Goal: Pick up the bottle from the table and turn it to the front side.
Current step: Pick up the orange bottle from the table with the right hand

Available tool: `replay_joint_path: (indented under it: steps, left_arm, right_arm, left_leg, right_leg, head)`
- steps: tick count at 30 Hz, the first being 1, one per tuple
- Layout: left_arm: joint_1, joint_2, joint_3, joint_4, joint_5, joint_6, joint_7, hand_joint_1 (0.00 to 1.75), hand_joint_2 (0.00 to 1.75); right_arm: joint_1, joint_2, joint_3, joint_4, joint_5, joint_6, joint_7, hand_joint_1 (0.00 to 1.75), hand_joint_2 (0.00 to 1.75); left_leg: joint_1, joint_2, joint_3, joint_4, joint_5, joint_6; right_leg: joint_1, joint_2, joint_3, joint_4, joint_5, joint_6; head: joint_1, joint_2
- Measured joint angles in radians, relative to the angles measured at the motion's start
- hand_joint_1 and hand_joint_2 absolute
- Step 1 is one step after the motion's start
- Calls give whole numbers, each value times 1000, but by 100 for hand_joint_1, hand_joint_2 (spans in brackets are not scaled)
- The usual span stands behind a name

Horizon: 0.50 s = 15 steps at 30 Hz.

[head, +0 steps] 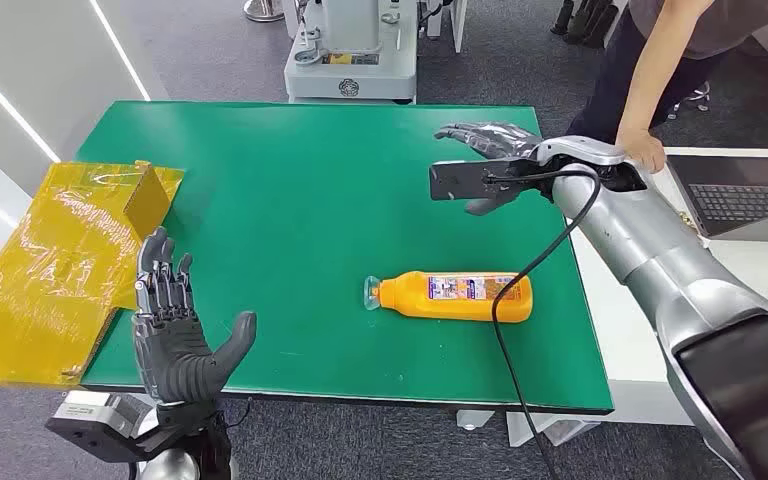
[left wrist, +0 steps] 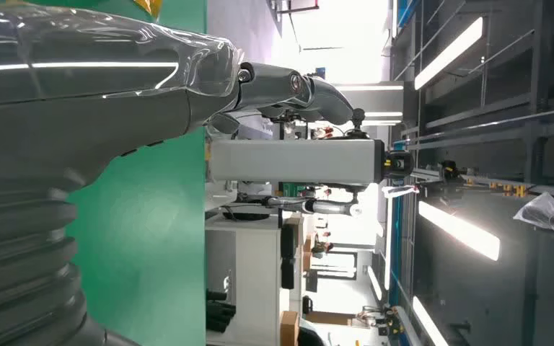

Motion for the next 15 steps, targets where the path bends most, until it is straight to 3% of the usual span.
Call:
replay_joint_path:
  steps: [7, 15]
  left_arm:
    - [-11, 0, 0, 3, 3, 0, 1, 0, 175]
    - [-29, 0, 0, 19, 5, -26, 5, 0, 175]
  right_arm:
    - [-40, 9, 127, 47, -86, 93, 3, 0, 175]
    - [49, 21, 277, 125, -146, 4, -22, 0, 175]
  left_leg:
    - [0, 0, 0, 0, 0, 0]
    - [0, -1, 0, 0, 0, 0]
  right_leg:
    - [0, 0, 0, 0, 0, 0]
    - [0, 0, 0, 0, 0, 0]
  head:
    - [0, 0]
    - [0, 0]
